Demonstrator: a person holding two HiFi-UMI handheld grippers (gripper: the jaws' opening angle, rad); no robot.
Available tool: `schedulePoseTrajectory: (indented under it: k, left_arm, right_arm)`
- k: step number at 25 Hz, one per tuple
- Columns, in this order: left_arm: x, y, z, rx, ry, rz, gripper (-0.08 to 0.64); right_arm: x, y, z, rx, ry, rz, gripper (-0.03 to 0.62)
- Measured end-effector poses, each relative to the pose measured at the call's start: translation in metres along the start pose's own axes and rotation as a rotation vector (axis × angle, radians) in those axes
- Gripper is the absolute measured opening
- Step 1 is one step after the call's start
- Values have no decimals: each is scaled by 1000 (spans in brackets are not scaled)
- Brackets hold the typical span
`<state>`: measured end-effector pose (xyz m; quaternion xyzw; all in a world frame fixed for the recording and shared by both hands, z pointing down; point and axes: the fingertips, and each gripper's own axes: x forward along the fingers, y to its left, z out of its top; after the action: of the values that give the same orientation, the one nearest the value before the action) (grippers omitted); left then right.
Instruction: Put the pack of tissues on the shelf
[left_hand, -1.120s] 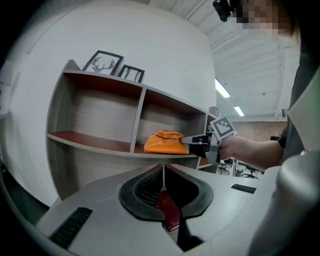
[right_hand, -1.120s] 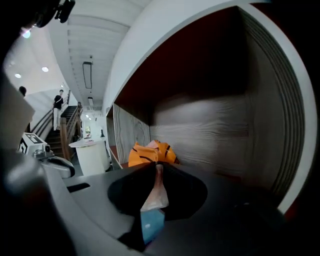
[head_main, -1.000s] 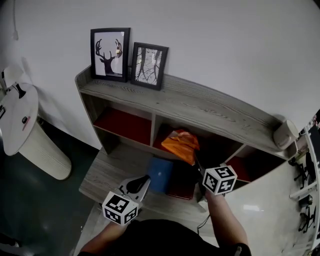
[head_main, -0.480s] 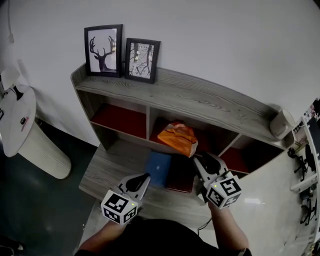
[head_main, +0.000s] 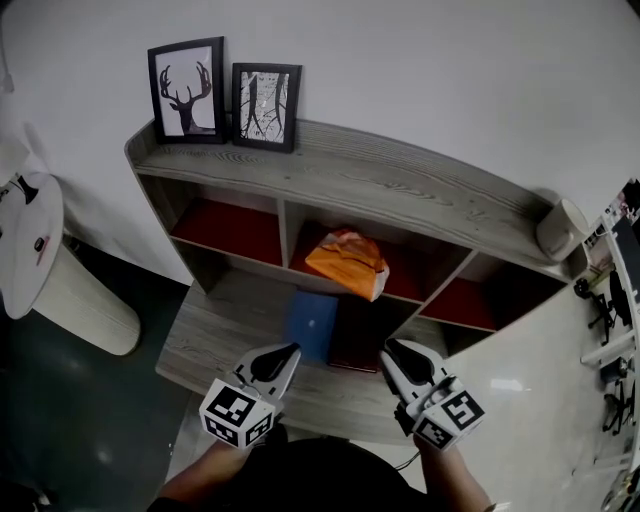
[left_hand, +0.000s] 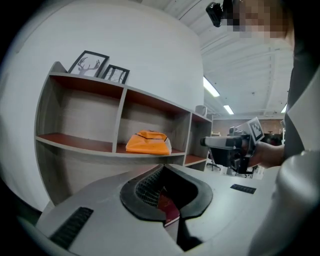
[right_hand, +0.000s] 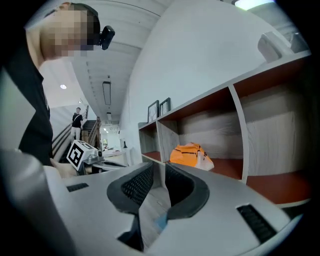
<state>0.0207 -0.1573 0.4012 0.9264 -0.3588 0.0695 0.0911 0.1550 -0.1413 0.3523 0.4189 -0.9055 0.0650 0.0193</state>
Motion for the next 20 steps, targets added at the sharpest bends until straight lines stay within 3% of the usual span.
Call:
schedulePoseTrajectory:
  k: [5,13,17,20]
  left_arm:
    - [5,-9,-4,20,13,-20,14]
    - [43,-41,-15,61,26,-56,17]
    - [76,-74,-30,81,45,-113,25]
    - [103,-102,-49,90,79,-168,91]
  right_arm:
    - [-15,2,-18,52,2,6,44]
    - [-69,-54,-25,119,-54,-183,44]
    - [-99,-82,-37,148,-60,-262,44]
    - [-118,-94,-49,168,-51,-285,44]
